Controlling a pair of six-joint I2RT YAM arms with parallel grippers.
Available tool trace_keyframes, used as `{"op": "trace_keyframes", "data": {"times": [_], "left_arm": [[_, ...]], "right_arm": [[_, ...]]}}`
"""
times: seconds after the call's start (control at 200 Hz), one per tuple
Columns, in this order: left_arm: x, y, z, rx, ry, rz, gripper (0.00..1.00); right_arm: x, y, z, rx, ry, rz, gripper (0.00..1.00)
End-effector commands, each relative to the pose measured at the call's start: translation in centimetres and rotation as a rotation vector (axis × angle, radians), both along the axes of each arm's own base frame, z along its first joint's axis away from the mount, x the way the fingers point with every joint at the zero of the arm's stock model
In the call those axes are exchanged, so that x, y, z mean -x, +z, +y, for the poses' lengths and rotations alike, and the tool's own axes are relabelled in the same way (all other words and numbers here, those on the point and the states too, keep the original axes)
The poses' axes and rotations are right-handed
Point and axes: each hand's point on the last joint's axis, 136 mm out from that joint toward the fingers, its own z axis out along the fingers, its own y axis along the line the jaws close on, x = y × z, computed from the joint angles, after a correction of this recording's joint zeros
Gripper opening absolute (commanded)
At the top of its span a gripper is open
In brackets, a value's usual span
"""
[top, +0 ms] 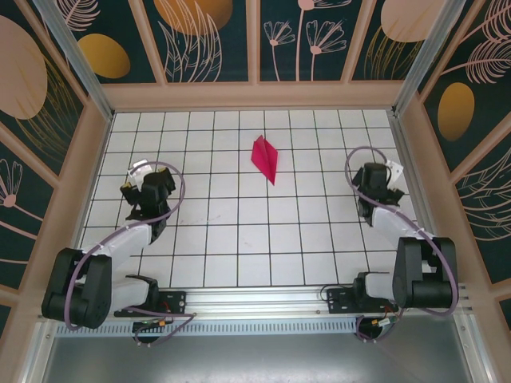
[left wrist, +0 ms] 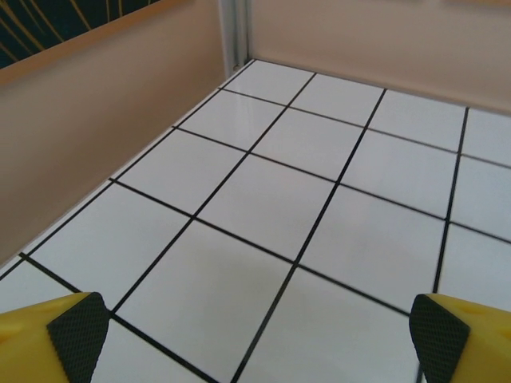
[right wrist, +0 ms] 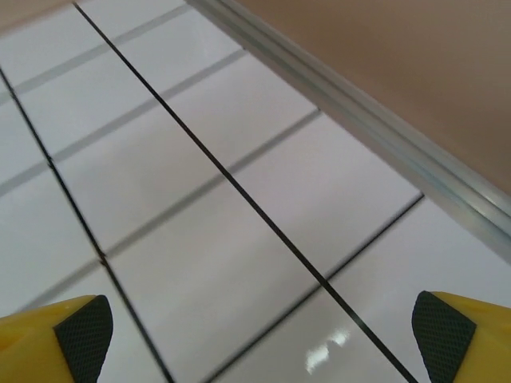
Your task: Fold a paper plane with a square sheet of paper (pick it up from the middle)
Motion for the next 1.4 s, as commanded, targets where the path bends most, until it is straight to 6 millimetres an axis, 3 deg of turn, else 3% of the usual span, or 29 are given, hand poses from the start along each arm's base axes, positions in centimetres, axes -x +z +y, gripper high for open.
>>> {"op": "trace_keyframes", "data": {"times": [0.0,0.31,0.54,0.761,1.396], "left_arm": [[-0.7,2.2,0.8,-0.020,-0.030,-0.123,0.98],[-1.9,1.9,-1.1,-0.019,-0.257,-0.236,0.99],[-2.0,2.2,-1.5,-0.041,-0.349,-0.291,0.98],[-2.4,0.2,-1.2,-0.006,-0.374,-0.291,0.99],[-2.8,-0.1,-1.8,-0.017,-0.410,-0.267,0.99]], "right_arm": [[-1.3,2.5,0.0,0.062,0.036,-0.187,0.99],[-2.4,4.4,3.2,0.124,0.281,-0.371,0.99],[-2.4,4.3,4.8,0.116,0.391,-0.451,0.99],[-3.0,2.9,5.5,0.108,0.441,-0.449,0.99],[-3.2,2.2,5.8,0.103,0.464,-0.441,0.99]]}}
